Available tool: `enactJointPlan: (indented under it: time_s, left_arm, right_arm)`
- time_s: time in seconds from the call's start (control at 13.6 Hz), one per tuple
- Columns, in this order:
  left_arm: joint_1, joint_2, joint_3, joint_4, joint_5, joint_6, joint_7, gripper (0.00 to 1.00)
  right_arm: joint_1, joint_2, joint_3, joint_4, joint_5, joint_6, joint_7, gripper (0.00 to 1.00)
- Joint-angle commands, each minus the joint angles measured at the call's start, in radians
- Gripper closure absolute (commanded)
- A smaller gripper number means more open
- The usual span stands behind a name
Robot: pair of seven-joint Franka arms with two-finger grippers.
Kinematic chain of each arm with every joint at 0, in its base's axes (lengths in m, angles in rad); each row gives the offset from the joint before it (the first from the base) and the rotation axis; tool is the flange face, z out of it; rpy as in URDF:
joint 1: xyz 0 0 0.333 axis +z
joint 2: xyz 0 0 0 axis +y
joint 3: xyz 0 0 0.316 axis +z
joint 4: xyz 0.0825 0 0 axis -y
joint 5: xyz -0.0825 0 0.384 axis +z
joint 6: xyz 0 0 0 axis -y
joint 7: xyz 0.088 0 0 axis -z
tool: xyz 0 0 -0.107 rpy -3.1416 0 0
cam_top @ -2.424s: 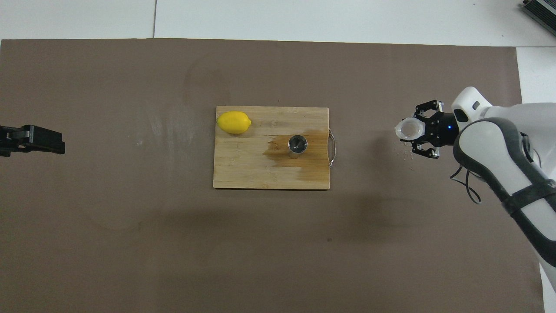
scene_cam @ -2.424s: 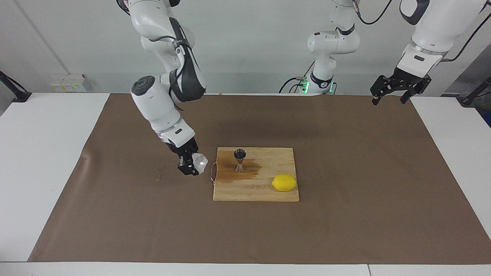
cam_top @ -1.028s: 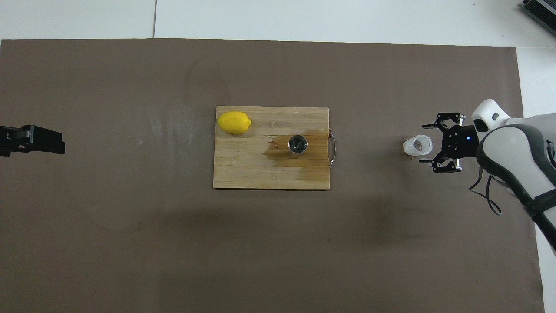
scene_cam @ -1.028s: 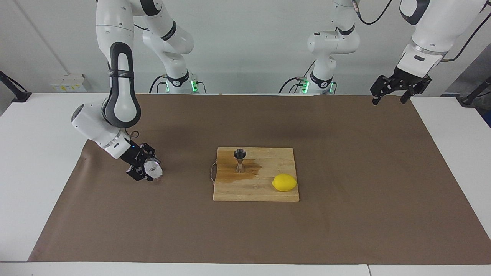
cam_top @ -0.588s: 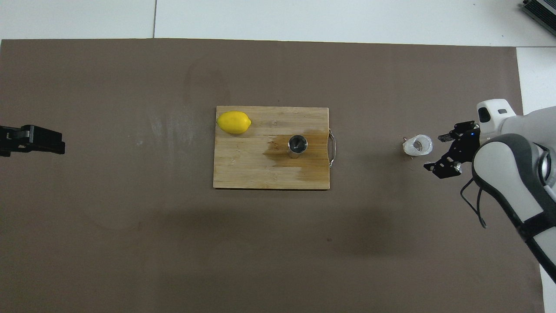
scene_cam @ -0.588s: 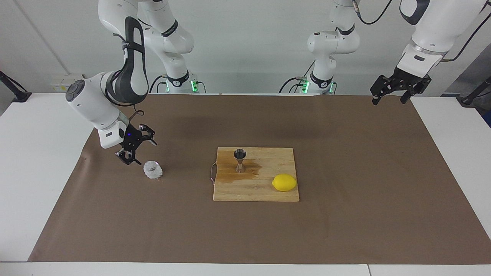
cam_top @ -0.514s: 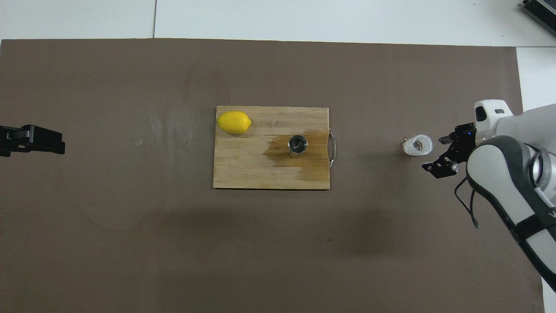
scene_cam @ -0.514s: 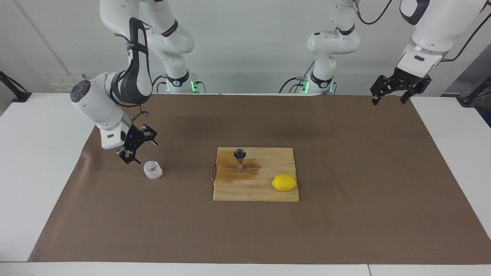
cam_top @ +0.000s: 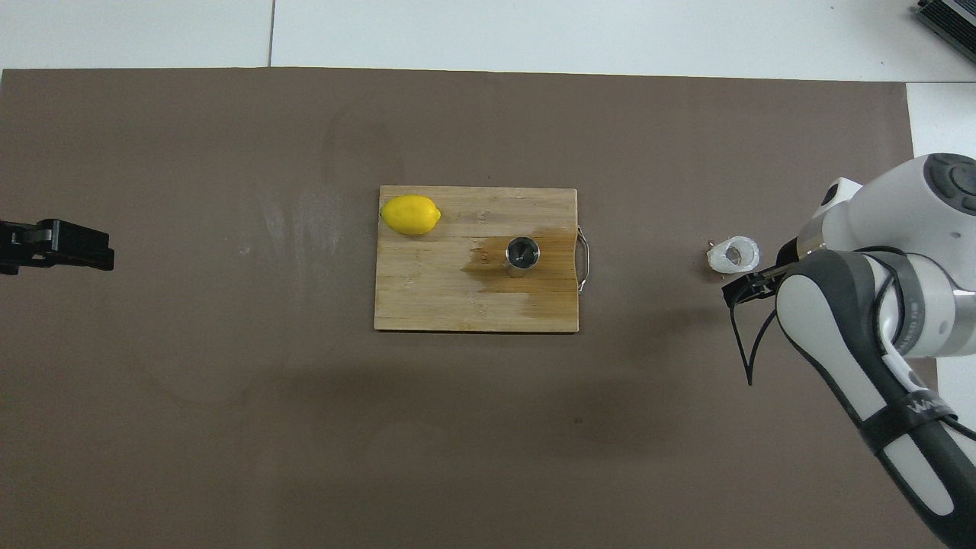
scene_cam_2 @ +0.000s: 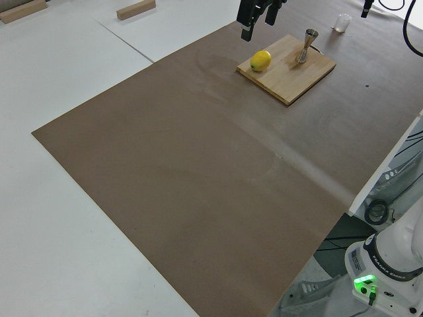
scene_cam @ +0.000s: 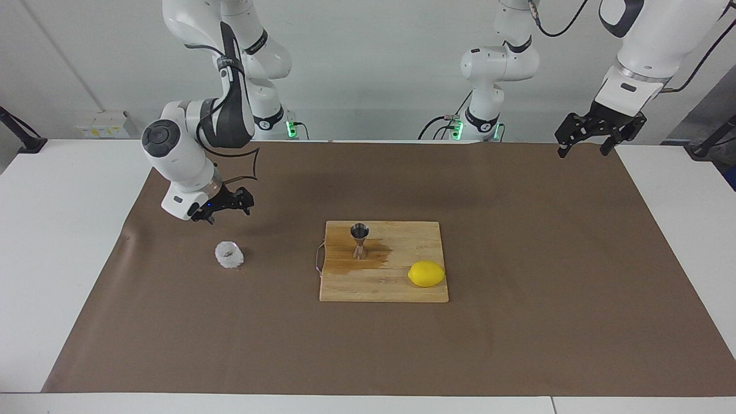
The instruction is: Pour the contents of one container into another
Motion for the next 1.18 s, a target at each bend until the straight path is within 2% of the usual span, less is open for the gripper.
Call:
enactJointPlan:
  time_s: [0.0,0.29,0.59,1.1]
  left_arm:
    - [0.004,-0.026,0.003,-0.028,-0.011,-0.004,0.008,0.0]
    - [0.004,-0.025,0.003,-0.028,-0.011,-0.004,0.008,0.0]
    - [0.004,-0.025,0.003,-0.028,-0.011,-0.004,0.008,0.0]
    - [0.004,-0.026,0.003,-0.028,-0.011,-0.004,0.008,0.0]
  right_arm:
    - [-0.008,-0.063,0.001,0.079,-0.031,-0.11,0.152,0.0]
    - [-0.008,-0.175,0.004,0.196,-0.016,-0.27,0.234,0.0]
    - [-0.06,-0.165,-0.004,0.288,0.009,-0.33,0.231,0.0]
    - [-0.063,-0.161,-0.001,0.299,0.012,-0.368,0.232,0.0]
